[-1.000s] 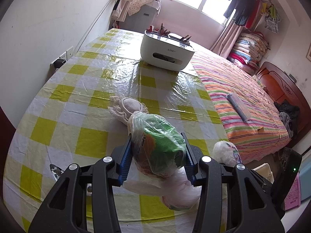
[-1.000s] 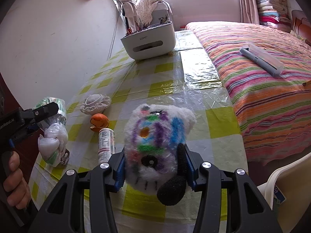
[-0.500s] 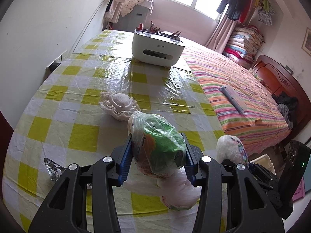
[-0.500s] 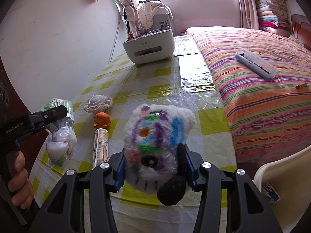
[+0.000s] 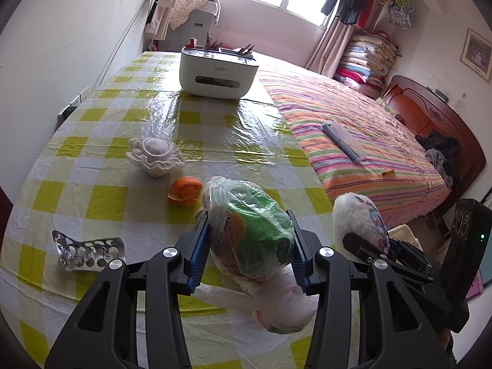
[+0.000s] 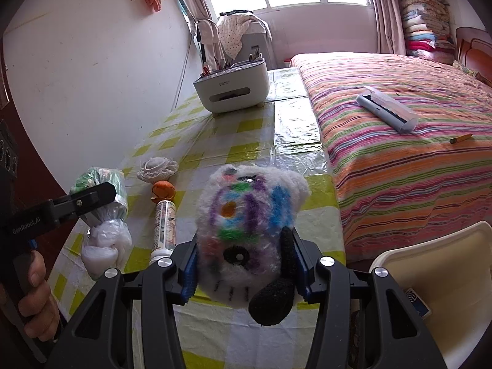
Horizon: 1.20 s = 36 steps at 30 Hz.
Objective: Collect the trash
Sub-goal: 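Lift the plastic bag in left tool while right tool lifts the plush cat, then carry the plush cat in right tool over the bin while left tool carries the bag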
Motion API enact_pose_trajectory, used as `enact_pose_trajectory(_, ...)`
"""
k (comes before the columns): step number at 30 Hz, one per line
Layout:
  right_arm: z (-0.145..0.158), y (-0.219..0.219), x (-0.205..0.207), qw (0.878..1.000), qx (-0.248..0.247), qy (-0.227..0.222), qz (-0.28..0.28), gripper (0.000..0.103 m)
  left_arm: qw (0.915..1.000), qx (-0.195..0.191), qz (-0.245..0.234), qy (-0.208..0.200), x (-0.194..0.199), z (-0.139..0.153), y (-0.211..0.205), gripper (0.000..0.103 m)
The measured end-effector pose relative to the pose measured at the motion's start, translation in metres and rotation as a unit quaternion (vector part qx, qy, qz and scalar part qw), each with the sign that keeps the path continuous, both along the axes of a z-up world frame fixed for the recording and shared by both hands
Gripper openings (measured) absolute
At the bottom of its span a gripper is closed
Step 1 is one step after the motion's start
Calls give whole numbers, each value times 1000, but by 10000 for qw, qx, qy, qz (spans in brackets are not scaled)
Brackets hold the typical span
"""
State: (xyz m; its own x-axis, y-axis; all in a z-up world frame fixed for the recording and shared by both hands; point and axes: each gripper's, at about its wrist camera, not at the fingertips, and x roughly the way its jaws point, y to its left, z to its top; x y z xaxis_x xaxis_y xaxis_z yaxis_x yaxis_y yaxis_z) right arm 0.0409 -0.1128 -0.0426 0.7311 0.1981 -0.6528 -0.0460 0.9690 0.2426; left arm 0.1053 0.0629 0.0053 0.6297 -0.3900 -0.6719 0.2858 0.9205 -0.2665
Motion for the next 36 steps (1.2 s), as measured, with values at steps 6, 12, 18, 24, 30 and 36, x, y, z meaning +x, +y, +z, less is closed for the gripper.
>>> enact_pose_trajectory(6, 7, -13, -12, 9999, 55, -103, -72, 48, 9998, 17, -195, 63, -15, -2, -21, 45)
enact_pose_trajectory(12, 13, -25, -24, 9996, 101, -198, -157, 48, 9989, 77, -456, 111, -31, -5, -48, 45)
enact_pose_trajectory(18, 19, -35, -33, 9993, 145, -287, -196, 48, 9974, 121, -693, 124, -43, -7, -71, 45)
enact_pose_trajectory(24, 26, -46, -44, 9987, 155, -394, -276, 48, 9957, 203, -900, 101, -54, -8, -91, 45)
enact_pose_trajectory(30, 28, -62, -57, 9979, 177, -433, -437, 48, 9936, 277, -1094, 101, -64, -9, -106, 45)
enact_pose_trajectory(36, 30, -83, -69, 9963, 215, -459, -689, 49, 9918, 374, -1215, 91, -71, -11, -124, 45)
